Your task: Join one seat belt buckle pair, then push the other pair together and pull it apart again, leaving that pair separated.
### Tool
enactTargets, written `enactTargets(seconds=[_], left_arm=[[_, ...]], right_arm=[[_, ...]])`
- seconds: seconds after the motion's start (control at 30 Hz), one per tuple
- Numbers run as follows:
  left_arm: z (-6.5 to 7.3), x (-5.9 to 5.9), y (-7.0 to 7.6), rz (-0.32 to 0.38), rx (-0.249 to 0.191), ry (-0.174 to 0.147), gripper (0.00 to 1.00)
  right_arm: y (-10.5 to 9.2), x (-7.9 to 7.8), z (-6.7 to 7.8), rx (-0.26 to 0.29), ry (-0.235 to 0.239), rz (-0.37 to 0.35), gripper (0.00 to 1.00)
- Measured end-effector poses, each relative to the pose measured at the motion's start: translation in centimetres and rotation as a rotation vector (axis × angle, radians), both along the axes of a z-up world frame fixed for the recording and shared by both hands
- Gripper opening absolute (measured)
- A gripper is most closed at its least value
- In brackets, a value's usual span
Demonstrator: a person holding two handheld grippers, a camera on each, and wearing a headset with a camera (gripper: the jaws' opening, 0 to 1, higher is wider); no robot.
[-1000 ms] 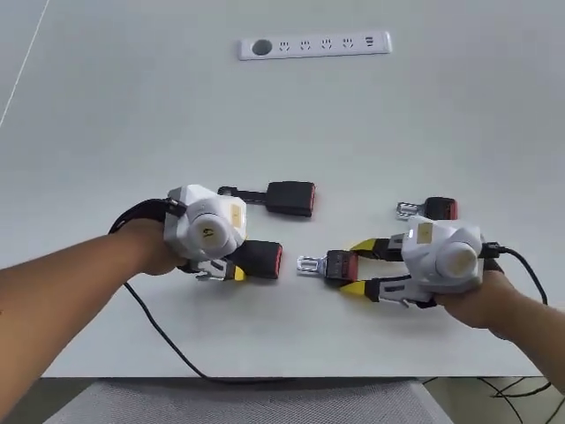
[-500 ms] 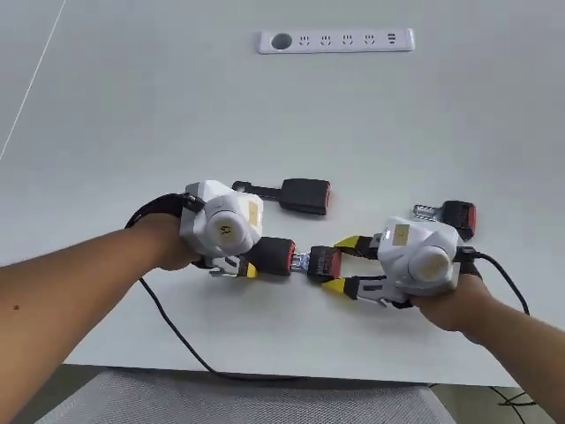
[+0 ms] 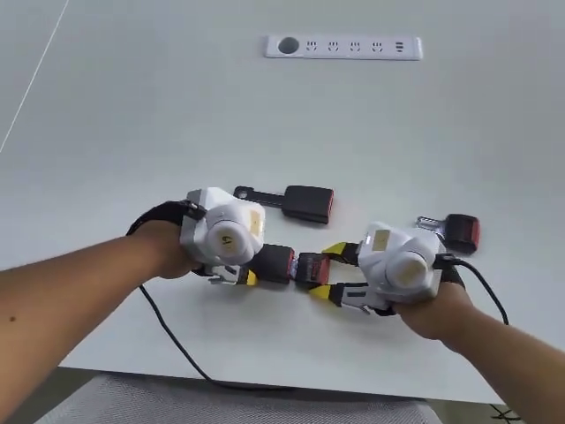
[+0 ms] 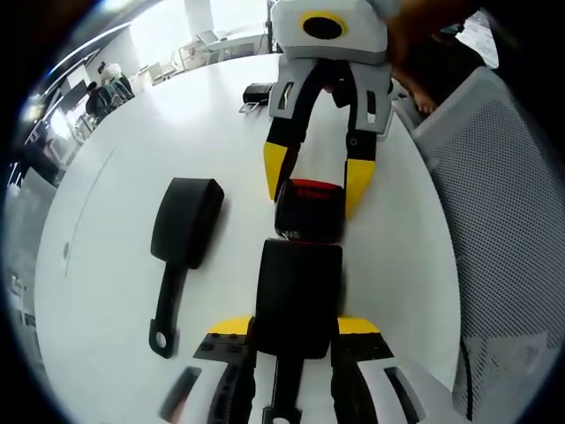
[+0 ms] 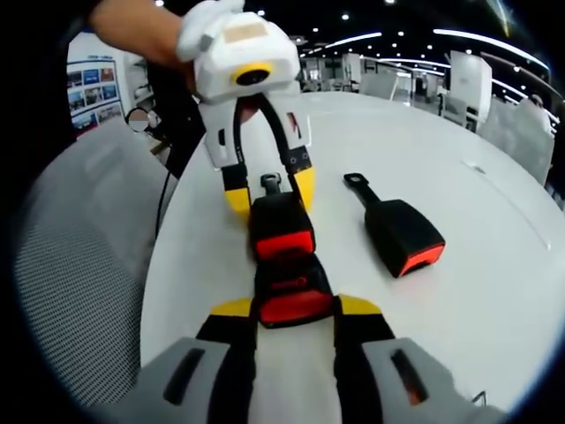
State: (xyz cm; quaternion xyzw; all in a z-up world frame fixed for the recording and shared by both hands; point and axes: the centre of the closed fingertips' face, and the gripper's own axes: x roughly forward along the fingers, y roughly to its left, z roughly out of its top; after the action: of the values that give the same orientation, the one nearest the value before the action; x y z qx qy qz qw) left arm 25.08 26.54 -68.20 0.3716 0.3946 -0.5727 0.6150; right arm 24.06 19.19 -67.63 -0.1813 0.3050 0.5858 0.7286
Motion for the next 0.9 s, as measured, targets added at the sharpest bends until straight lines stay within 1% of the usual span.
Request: enactTargets(seconds=[0.17, 0.3, 0.5, 0.6, 0.7, 0.83, 0.9], left_arm=[[0.02, 0.0, 0.07, -0.007, 0.004, -0.002, 0.33], [0.0, -0.02, 0.02, -0.021, -0.005, -0.004, 0.33], [0.05, 0.0, -0.03, -0.037, -0.024, -0.004, 0.33], [0.05, 0.02, -0.07, -0.047, -0.023, -0.004, 0.33], [0.04, 0.02, -0.08, -0.059, -0.013, -0.003, 0.33], [0.07, 0.01, -0.04, -0.053, -0.029, -0.003, 0.33], [0.09, -0.01, -0.05, -0.058, -0.031, -0.003, 0.33]], right_arm=[[0.14, 0.01, 0.04, -0.005, 0.0, -0.015, 0.32], [0.13, -0.03, 0.01, -0.011, -0.003, -0.019, 0.32], [0.18, -0.01, -0.03, -0.008, -0.006, -0.014, 0.32], [0.16, 0.02, -0.05, 0.0, -0.006, -0.01, 0.32], [0.33, 0.06, -0.12, -0.006, -0.009, 0.002, 0.32], [0.26, 0.0, -0.16, -0.007, -0.009, -0.002, 0.32], [0.25, -0.01, -0.18, -0.009, -0.012, -0.004, 0.32]])
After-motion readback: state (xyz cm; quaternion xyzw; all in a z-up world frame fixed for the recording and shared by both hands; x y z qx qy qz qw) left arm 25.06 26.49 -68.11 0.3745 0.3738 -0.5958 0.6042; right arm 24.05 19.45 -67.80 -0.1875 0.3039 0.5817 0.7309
